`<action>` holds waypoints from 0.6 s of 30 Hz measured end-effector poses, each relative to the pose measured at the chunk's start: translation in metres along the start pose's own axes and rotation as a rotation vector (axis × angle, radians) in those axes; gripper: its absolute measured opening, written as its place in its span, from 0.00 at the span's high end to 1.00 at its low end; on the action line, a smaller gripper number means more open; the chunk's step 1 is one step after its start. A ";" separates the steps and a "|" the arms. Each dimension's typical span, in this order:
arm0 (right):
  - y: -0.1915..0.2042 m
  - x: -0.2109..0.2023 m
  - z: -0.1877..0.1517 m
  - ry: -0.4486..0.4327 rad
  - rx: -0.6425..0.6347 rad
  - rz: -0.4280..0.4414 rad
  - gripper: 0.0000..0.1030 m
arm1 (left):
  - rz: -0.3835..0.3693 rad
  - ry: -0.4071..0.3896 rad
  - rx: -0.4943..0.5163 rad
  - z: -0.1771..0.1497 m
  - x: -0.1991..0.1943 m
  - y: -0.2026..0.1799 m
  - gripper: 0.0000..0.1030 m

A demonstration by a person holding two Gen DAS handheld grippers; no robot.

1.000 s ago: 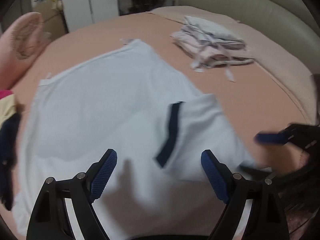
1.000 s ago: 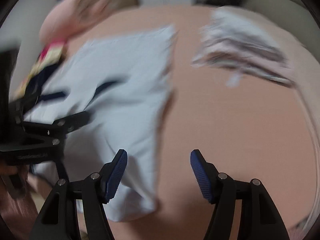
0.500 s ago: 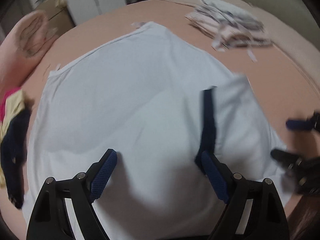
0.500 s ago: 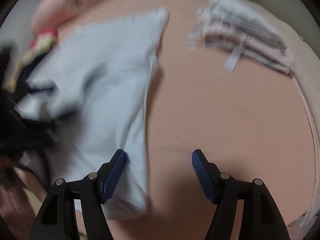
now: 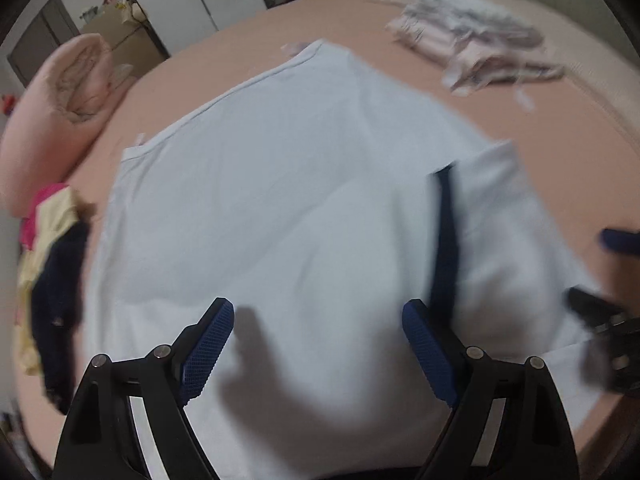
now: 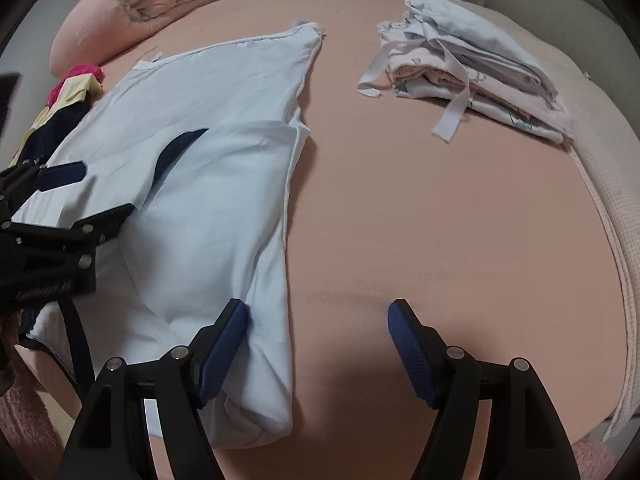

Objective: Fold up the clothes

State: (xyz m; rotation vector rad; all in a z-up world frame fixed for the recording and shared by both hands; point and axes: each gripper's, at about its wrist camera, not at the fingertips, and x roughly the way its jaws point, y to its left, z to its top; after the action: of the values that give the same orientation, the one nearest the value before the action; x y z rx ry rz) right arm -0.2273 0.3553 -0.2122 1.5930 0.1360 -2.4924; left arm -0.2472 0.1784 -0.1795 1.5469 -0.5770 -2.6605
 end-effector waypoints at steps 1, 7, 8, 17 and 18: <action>0.008 -0.003 0.001 0.003 -0.006 -0.002 0.29 | 0.034 0.001 0.009 -0.001 0.001 0.001 0.16; 0.007 -0.024 0.008 -0.080 0.046 0.036 0.29 | -0.217 -0.120 -0.110 -0.006 -0.028 0.012 0.16; 0.007 -0.027 0.011 -0.109 0.048 0.045 0.29 | -0.247 -0.129 -0.104 -0.007 -0.029 0.008 0.16; 0.004 -0.017 -0.007 -0.013 0.017 0.012 0.29 | -0.228 -0.050 -0.112 -0.013 -0.030 0.018 0.15; -0.003 -0.022 -0.009 -0.025 0.056 0.029 0.29 | -0.238 -0.060 -0.127 -0.016 -0.040 0.027 0.15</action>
State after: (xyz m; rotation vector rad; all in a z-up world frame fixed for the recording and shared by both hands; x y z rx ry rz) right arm -0.2108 0.3624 -0.1959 1.5718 0.0394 -2.5142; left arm -0.2180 0.1553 -0.1449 1.5969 -0.2303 -2.8574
